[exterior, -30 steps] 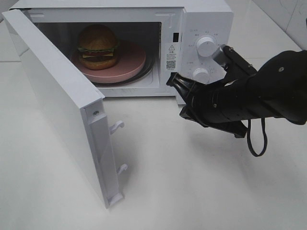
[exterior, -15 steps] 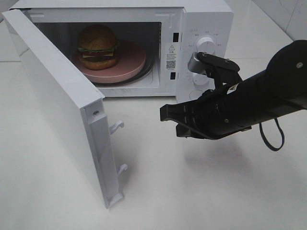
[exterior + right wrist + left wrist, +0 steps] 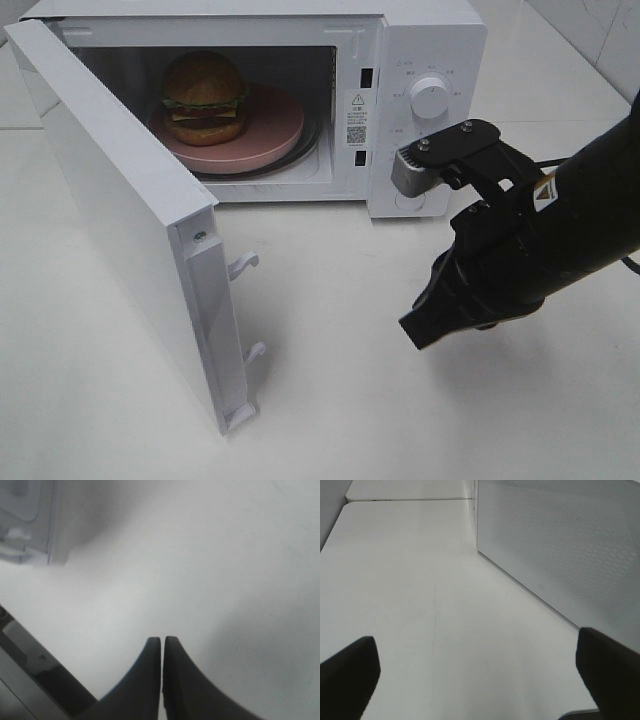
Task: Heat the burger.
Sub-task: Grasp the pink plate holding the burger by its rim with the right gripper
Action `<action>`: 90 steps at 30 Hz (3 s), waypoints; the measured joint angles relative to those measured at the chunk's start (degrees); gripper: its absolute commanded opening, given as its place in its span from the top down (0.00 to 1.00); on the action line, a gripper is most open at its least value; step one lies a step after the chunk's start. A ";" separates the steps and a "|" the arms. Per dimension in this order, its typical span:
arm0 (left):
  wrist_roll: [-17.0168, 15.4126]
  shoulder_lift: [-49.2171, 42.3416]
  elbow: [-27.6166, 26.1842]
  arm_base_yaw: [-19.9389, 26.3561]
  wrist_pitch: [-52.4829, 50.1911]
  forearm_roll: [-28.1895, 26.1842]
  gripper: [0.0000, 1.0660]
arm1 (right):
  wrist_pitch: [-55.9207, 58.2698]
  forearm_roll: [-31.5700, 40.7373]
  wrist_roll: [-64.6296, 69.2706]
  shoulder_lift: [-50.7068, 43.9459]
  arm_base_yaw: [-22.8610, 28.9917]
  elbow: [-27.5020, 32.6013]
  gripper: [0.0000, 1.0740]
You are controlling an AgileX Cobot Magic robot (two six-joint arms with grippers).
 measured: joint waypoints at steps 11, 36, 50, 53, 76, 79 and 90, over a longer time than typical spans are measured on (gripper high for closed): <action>0.00 0.00 0.00 0.00 0.00 0.00 0.06 | 13.24 -4.70 -24.01 -3.61 0.00 -4.24 0.95; 0.00 0.00 0.00 0.00 0.00 0.00 0.06 | 12.38 -17.53 -56.55 -3.55 0.00 -13.46 0.46; 0.00 0.00 0.00 0.00 0.00 0.00 0.06 | 7.85 -20.57 -55.23 3.38 0.00 -17.42 0.18; 0.00 0.00 0.00 0.00 0.00 0.00 0.06 | 5.33 -23.55 -53.17 6.53 0.57 -19.31 0.19; 0.00 0.00 0.00 0.00 0.00 0.00 0.06 | -4.58 -27.33 -50.08 22.06 4.98 -31.28 0.21; 0.00 0.00 0.00 0.00 0.00 0.00 0.06 | -5.33 -27.44 -49.50 24.98 5.50 -33.52 0.21; 0.00 0.00 0.00 0.00 0.00 0.00 0.06 | -6.99 -27.56 -46.75 32.95 5.67 -39.99 0.20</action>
